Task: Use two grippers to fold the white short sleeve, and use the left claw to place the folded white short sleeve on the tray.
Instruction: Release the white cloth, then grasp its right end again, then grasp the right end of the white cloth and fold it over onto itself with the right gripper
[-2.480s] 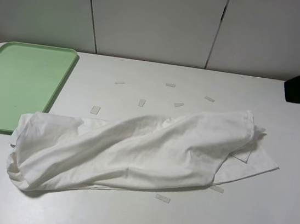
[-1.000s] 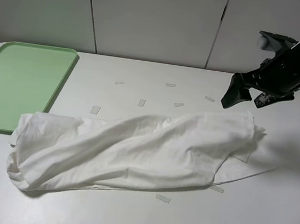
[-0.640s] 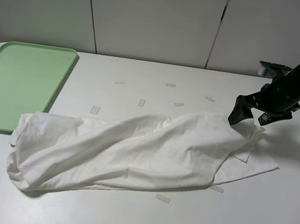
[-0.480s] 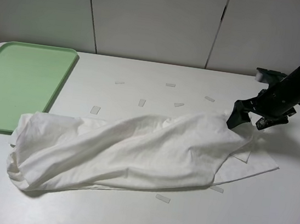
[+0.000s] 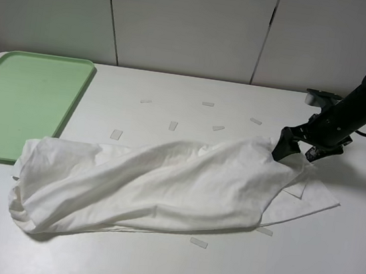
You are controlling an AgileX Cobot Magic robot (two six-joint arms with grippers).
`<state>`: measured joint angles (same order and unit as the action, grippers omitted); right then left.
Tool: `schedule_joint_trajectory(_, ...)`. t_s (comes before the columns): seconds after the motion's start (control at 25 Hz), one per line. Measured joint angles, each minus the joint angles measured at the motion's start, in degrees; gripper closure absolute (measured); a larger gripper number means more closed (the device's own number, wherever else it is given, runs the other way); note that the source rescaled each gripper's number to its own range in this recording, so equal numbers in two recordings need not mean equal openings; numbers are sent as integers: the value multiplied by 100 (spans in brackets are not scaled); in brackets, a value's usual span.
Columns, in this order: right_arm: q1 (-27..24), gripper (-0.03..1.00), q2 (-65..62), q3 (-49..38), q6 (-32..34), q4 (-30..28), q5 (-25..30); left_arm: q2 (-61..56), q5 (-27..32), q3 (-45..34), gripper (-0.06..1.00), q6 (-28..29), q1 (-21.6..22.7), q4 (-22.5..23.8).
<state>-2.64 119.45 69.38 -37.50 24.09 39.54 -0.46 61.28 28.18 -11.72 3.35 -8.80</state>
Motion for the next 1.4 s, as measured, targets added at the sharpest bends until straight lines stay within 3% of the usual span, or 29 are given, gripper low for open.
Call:
schedule_joint_trajectory(0.2,0,-3,57,31,-155,61,15,0,0,0,-5,0,0,0)
schedule_joint_trajectory(0.28,0,6,74,44,-262,117,25,0,0,0,-5,0,0,0)
schedule_joint_trajectory(0.32,0,18,101,48,-277,157,32,0,0,0,-5,0,0,0)
schedule_joint_trajectory(0.44,0,75,177,42,-292,363,159,0,0,0,-5,0,0,0)
schedule_joint_trajectory(0.48,0,87,187,42,-292,402,182,0,0,0,-5,0,0,0)
schedule_joint_trajectory(1.0,209,87,-170,37,-91,114,257,0,0,0,-5,0,0,0)
schedule_joint_trajectory(1.4,1210,87,-986,30,1186,-552,295,0,0,0,-5,0,0,0)
